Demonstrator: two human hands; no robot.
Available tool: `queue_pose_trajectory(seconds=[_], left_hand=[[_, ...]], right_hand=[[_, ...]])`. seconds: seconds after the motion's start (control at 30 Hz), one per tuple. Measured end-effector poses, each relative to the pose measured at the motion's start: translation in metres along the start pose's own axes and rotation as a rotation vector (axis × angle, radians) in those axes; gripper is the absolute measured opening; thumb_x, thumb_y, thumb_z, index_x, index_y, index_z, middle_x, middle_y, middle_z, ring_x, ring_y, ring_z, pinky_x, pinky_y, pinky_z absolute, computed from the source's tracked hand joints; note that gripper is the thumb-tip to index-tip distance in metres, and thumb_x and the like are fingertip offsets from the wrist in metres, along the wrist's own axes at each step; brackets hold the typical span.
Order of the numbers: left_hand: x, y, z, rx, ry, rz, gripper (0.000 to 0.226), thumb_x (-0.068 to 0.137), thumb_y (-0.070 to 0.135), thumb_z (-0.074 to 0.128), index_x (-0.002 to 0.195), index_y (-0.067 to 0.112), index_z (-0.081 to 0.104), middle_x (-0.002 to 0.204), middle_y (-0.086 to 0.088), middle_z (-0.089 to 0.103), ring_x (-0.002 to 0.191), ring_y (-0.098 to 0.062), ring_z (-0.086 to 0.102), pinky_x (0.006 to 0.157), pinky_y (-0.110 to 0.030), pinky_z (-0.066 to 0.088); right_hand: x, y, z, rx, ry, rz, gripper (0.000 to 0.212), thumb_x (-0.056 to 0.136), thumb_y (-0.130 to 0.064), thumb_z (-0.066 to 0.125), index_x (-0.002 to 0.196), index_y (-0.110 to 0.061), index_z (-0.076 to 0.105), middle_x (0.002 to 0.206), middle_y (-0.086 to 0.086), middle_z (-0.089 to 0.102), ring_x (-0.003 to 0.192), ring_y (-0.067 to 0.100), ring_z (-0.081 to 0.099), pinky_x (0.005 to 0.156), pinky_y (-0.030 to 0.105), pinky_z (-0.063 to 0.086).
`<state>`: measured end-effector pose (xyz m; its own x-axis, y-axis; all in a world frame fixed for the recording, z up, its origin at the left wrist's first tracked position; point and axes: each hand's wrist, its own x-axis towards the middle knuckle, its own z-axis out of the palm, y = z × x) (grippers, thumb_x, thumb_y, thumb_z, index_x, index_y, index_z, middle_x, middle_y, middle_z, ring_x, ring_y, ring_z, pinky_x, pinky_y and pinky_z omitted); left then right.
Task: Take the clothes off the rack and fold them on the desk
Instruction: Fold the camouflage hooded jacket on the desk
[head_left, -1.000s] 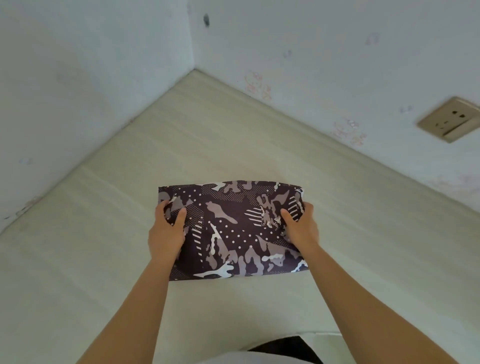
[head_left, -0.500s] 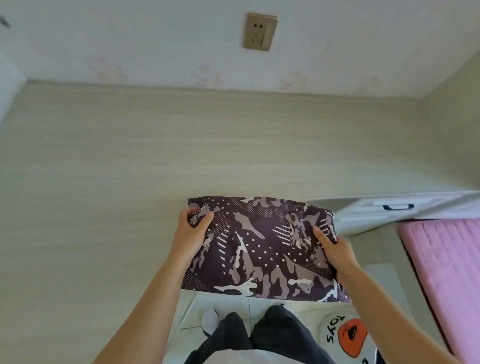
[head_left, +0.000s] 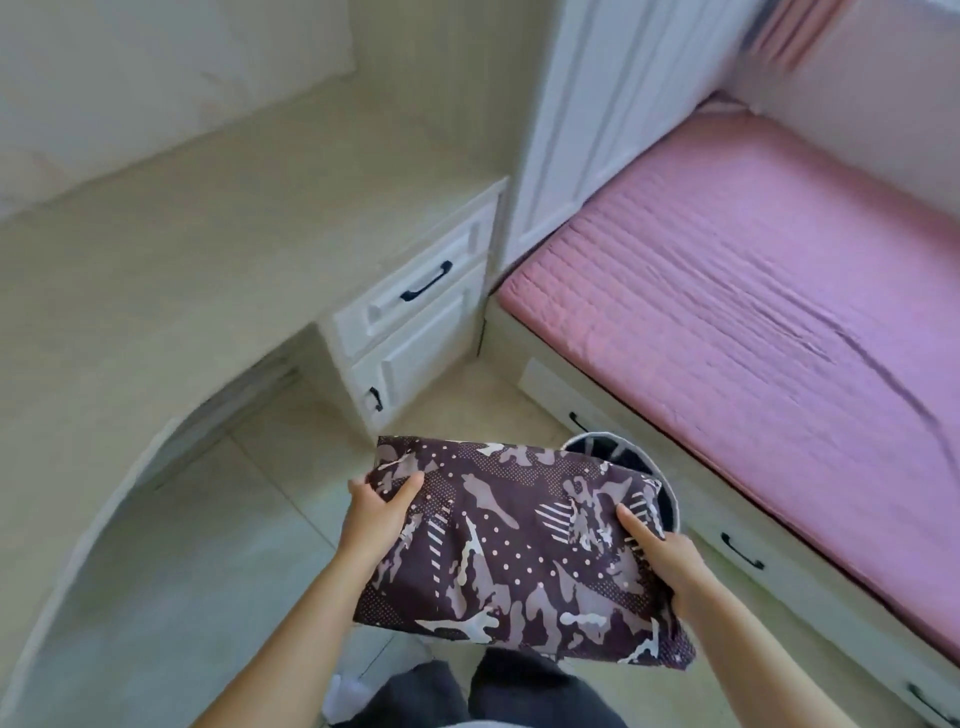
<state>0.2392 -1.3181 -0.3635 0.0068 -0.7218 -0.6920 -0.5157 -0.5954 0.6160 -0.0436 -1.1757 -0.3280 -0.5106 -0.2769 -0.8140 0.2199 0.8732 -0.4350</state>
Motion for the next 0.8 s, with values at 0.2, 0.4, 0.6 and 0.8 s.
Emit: queue_pose_trajectory(seconds=[0.2,0.4,0.6,0.8], left_hand=[[0.021,0.051,0.157,0.221,-0.185,-0.174,0.095,0.063,0.080,0.063,0.114,0.001,0.057,0.101,-0.009,0.064,0.090,-0.026,0.062,0.085,-0.036,0.051],[0.077,0.070,0.276,0.382,-0.292,-0.178,0.065,0.072,0.069,0.066,0.104,0.012,0.064,0.094,-0.005,0.071,0.084,-0.027,0.067,0.085,-0.038,0.053],[0.157,0.058,0.375,0.509,-0.196,-0.090,0.059,0.076,0.071,0.059,0.109,0.022,0.063,0.102,0.001,0.068,0.093,-0.028,0.064,0.089,-0.040,0.051],[0.248,0.029,0.477,0.657,-0.041,0.074,0.046,0.086,0.063,0.053,0.101,0.020,0.049,0.098,0.003,0.058,0.091,-0.028,0.058,0.078,-0.035,0.043]], right_hand=[[0.092,0.042,-0.123,0.115,0.078,0.111,0.059,0.075,-0.051,0.075,0.099,0.002,0.067,0.083,0.012,0.070,0.075,0.028,0.067,0.060,0.030,0.049],[0.189,0.073,-0.170,0.102,0.156,0.175,0.043,0.082,-0.044,0.072,0.093,-0.004,0.064,0.088,0.011,0.068,0.082,0.030,0.065,0.075,0.035,0.050],[0.301,0.095,-0.160,0.040,0.254,0.181,0.036,0.094,-0.034,0.059,0.067,-0.011,0.051,0.067,0.005,0.057,0.060,0.020,0.051,0.053,0.030,0.036],[0.424,0.117,-0.115,0.009,0.415,0.249,0.042,0.097,-0.037,0.052,0.067,-0.009,0.042,0.070,0.006,0.050,0.069,0.028,0.051,0.059,0.033,0.036]])
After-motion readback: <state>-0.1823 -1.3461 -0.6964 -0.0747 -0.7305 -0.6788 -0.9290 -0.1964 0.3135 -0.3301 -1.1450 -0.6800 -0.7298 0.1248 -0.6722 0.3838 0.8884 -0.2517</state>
